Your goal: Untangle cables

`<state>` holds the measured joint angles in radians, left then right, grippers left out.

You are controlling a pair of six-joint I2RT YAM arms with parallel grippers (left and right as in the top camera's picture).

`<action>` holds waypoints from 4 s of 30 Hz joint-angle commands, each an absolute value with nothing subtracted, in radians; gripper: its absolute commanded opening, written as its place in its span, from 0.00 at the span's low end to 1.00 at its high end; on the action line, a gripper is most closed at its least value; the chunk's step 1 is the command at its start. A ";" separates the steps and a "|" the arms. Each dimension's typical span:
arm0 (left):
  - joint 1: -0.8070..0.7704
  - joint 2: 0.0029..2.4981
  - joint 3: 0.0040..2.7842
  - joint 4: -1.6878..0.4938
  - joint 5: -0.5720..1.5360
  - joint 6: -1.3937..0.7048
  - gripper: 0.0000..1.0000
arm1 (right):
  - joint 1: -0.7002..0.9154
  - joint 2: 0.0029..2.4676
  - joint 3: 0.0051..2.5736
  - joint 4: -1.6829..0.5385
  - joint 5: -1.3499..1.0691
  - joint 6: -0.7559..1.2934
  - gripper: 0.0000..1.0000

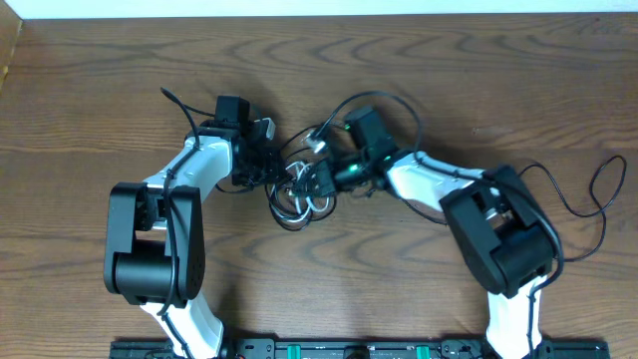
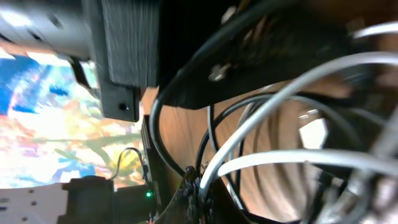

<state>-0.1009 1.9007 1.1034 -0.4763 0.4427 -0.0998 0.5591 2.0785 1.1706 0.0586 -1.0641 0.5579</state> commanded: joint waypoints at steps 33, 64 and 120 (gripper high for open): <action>-0.080 1.724 1.023 -0.662 0.403 -0.273 0.53 | 0.493 2.020 1.183 -0.057 -0.843 0.470 0.01; -0.159 1.647 1.004 -0.656 0.340 -0.403 0.53 | 0.513 2.020 1.183 -0.134 -0.732 0.470 0.01; -0.241 1.647 0.885 -0.469 0.193 -0.492 0.70 | 0.577 2.020 1.183 -0.216 -0.638 0.470 0.01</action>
<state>-0.2375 1.6566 0.8925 -0.4656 0.2031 -0.4911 0.5728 2.0445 1.1721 -0.2153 -0.6533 0.4847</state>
